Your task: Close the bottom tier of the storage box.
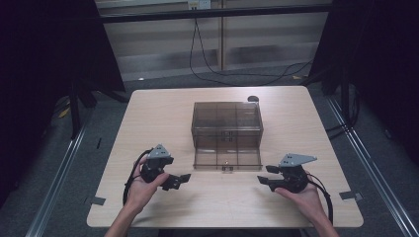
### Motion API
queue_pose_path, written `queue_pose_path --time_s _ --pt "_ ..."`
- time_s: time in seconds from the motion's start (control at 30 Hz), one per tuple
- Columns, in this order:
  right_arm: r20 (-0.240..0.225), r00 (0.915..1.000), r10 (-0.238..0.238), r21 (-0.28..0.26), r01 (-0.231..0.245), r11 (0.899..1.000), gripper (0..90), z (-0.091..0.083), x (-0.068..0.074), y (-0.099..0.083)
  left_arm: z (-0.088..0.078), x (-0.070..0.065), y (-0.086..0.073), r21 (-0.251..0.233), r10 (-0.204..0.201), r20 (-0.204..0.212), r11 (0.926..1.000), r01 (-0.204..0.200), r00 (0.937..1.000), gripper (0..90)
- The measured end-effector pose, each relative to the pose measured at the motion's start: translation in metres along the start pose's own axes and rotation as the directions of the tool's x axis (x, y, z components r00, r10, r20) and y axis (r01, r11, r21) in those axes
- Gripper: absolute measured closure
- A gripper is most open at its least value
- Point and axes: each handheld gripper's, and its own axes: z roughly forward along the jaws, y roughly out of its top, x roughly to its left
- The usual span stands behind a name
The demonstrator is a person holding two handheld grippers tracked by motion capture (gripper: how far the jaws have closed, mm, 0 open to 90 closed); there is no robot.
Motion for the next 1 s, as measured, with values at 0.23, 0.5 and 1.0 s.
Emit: queue_pose_path --time_s 0.23,0.5,1.0 --pt "-0.013 0.9999 -0.005 0.009 0.006 1.0 51.0 0.003 0.003 0.001 -0.008 -0.003 -0.016 0.002 -0.014 -0.008 0.9999 0.014 0.9999 6.8" --pt "-0.025 0.9996 -0.014 0.006 0.014 1.0 59.9 0.005 0.007 0.005 -0.016 -0.008 -0.027 -0.003 -0.012 0.0 0.9999 0.012 0.9999 5.6" --pt "-0.1 0.9941 -0.041 0.061 0.047 0.997 84.4 0.046 0.02 0.017 -0.029 -0.018 -0.052 -0.01 -0.017 -0.022 0.9998 0.017 0.9996 4.4"
